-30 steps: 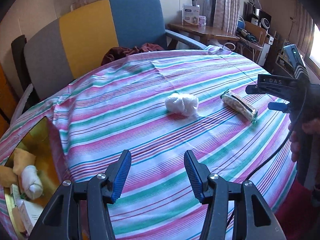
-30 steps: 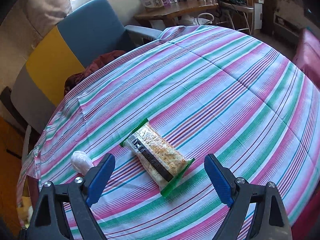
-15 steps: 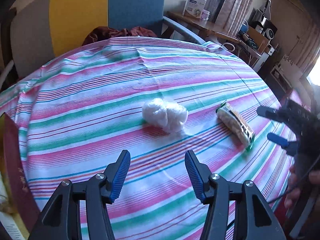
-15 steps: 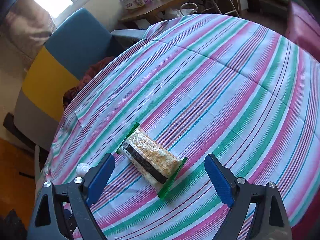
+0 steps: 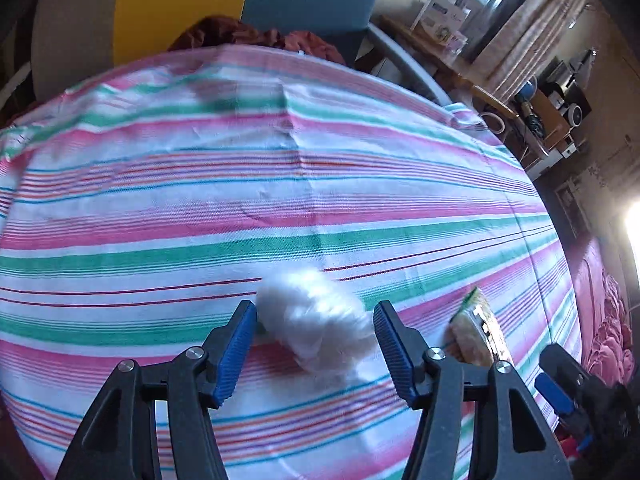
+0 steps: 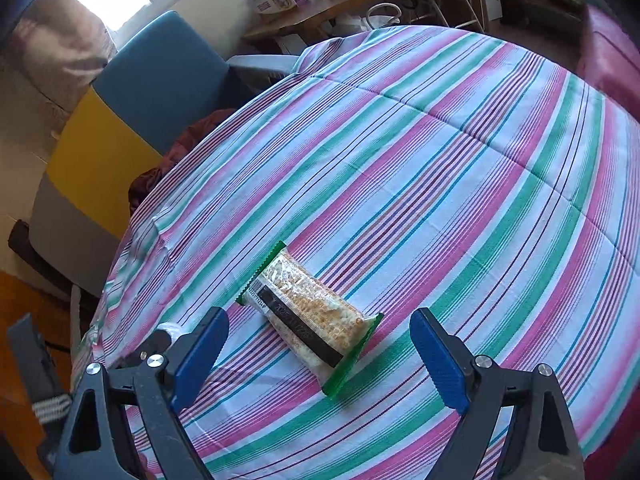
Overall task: Organize objects
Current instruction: 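Grasp the white plastic-wrapped ball with the left tool, then grasp the green-edged cracker packet with the right tool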
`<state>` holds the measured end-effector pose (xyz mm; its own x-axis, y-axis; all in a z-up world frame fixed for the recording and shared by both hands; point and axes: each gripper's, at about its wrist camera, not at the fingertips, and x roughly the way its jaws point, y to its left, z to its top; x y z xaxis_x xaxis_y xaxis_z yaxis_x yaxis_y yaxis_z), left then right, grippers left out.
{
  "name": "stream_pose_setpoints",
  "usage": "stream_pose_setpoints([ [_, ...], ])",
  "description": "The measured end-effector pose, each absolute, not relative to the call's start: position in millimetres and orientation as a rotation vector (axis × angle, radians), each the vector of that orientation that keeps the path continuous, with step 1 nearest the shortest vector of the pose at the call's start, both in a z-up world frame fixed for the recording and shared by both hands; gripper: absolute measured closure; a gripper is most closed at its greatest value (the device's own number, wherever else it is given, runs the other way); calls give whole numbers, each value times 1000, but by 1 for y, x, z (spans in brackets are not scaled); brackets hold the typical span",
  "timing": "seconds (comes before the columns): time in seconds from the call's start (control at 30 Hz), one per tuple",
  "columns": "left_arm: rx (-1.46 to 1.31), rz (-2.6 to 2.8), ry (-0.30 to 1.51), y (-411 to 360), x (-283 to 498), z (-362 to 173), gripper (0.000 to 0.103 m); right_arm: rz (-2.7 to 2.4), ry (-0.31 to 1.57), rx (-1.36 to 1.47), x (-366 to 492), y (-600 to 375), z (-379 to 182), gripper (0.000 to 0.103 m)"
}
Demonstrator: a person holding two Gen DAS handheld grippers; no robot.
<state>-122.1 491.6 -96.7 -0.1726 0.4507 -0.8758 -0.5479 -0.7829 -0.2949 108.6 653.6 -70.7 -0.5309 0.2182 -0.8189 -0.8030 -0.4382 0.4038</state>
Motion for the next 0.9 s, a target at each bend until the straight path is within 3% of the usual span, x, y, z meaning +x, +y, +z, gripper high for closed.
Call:
stream_pose_setpoints([
  [0.13, -1416, 2028, 191, 489, -117, -102, 67, 2009, 981, -926, 103, 655, -70, 10],
  [0.47, -1289, 1991, 347, 441, -75, -99, 70, 2042, 762, -1062, 75, 647, -85, 7],
  [0.8, -1262, 1910, 329, 384, -31, -96, 70, 2074, 549, -1200, 50, 633, -103, 7],
  [0.83, -1262, 1898, 321, 380, -28, -95, 70, 2078, 536, -1214, 49, 631, -105, 11],
  [0.9, -1268, 1860, 310, 372, -23, -95, 69, 2092, 505, -1257, 45, 627, -109, 32],
])
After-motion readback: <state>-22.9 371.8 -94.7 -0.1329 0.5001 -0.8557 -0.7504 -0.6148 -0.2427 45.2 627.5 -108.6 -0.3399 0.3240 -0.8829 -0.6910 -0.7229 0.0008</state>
